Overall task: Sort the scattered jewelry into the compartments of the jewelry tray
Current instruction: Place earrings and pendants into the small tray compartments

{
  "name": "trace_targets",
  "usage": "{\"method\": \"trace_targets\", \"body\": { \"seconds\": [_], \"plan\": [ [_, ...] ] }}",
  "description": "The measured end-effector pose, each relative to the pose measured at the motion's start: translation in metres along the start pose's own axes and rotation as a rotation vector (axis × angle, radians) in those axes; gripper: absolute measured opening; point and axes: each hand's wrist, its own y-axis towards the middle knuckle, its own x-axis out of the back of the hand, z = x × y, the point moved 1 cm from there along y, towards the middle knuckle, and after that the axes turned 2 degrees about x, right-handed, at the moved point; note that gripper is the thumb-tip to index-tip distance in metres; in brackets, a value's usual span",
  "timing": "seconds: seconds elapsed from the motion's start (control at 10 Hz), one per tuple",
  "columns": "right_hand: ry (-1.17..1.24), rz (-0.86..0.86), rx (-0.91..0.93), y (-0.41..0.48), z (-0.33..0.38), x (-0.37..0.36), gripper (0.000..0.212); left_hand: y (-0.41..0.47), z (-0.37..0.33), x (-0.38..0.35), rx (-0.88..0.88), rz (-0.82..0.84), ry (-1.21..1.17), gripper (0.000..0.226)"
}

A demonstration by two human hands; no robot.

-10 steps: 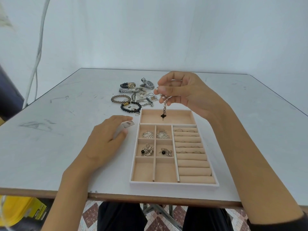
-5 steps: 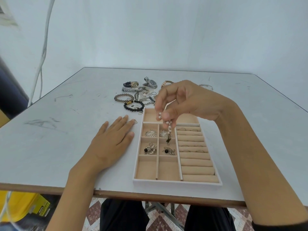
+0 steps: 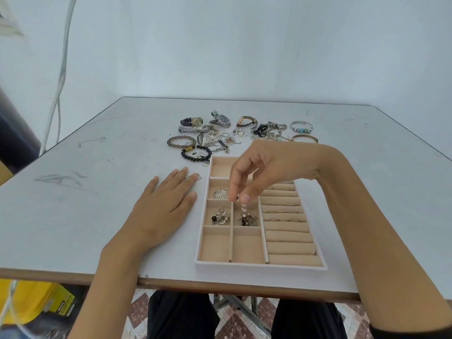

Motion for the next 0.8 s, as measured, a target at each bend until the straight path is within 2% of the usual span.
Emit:
{"method": "trace_targets", "body": {
  "seconds": [0.5,0.6,0.7,0.8],
  "plan": [
    [-0.054,0.046,-0.110,0.0025,-0.0033,-0.0017,0.014,-0.0009,-0.0003,0.0007,0.002,0.000,-0.007,0.067],
    [-0.091,0.038,-0.108,0.0037,-0.0041,-0.0025,0.014,-0.0013,-0.0004,0.0007,0.002,-0.001,-0.007,0.060],
    [-0.093,0.067,-0.132,0.0034,-0.0041,-0.0031,0.016,-0.0021,-0.0005,0.0010,0.000,0.001,-0.016,0.067],
    [-0.082,0.093,-0.164,0.0047,-0.0047,-0.0048,0.017,-0.0017,-0.0003,0.0009,-0.001,0.003,-0.010,0.064]
  ]
}}
